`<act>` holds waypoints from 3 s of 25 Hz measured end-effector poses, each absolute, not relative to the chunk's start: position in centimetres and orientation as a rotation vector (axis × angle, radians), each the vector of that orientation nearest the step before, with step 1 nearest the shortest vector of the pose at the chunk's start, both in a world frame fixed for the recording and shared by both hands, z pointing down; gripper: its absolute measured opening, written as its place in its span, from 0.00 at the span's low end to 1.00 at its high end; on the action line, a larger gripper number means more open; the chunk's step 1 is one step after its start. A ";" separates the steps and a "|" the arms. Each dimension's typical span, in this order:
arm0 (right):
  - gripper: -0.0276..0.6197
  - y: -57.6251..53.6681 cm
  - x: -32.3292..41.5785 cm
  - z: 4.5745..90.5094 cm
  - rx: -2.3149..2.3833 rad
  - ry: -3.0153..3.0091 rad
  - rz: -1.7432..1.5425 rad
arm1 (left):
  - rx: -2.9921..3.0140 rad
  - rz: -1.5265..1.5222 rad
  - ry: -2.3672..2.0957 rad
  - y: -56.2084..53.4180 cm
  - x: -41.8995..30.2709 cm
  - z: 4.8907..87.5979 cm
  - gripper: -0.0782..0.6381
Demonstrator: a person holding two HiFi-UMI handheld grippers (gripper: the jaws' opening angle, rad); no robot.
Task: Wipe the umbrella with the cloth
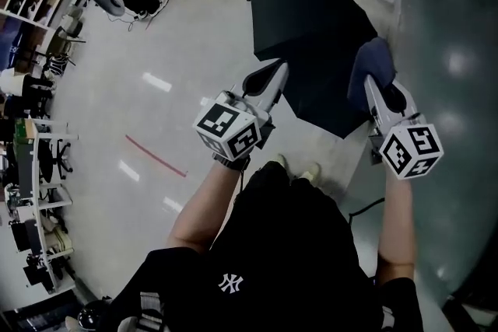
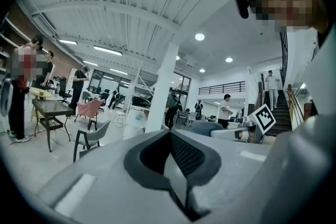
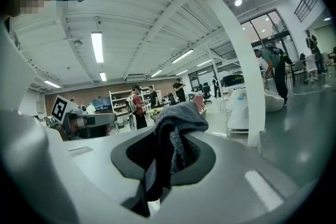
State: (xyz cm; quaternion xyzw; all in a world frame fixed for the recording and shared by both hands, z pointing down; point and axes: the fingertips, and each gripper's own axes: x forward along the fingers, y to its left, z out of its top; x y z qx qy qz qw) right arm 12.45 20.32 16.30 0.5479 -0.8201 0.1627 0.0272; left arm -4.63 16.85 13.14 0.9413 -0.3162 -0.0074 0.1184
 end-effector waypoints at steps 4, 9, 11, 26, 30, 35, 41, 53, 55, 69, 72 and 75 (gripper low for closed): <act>0.17 19.5 12.7 18.2 1.686 -2.506 0.545 | 2.719 0.037 -0.934 16.9 -4.8 15.6 0.11; 0.17 16.0 13.0 20.7 1.663 -2.453 0.573 | 2.692 0.058 -0.946 14.2 -4.5 18.5 0.11; 0.17 14.1 12.8 21.6 1.652 -2.430 0.579 | 2.678 0.045 -0.950 12.4 -4.6 19.6 0.11; 0.17 -0.5 14.8 29.1 1.605 -2.246 0.617 | 2.633 0.054 -0.916 -1.2 -3.9 27.0 0.11; 0.17 -3.9 16.7 32.7 1.577 -2.218 0.621 | 2.614 0.074 -0.947 -3.6 -2.7 29.6 0.11; 0.17 -7.7 17.9 38.5 1.502 -2.187 0.611 | 2.567 0.112 -1.018 -6.2 -1.9 33.0 0.11; 0.17 -12.6 20.4 45.3 1.406 -2.111 0.592 | 2.488 0.156 -1.103 -8.5 -0.6 36.2 0.11; 0.17 -22.1 26.3 55.5 1.324 -1.885 0.386 | 2.420 0.165 -1.165 -11.9 2.6 41.0 0.11; 0.17 -23.1 26.6 56.8 1.306 -1.839 0.372 | 2.423 0.172 -1.153 -12.6 2.9 41.6 0.11; 0.17 -21.6 16.0 58.1 1.164 -1.886 0.415 | 2.401 0.168 -1.173 -11.8 -1.8 43.0 0.11; 0.18 -21.1 12.6 56.8 1.133 -1.917 0.414 | 2.394 0.158 -1.188 -11.6 -3.4 42.7 0.11; 0.18 -20.2 9.0 55.9 1.090 -1.951 0.405 | 2.389 0.150 -1.196 -11.3 -4.7 42.5 0.11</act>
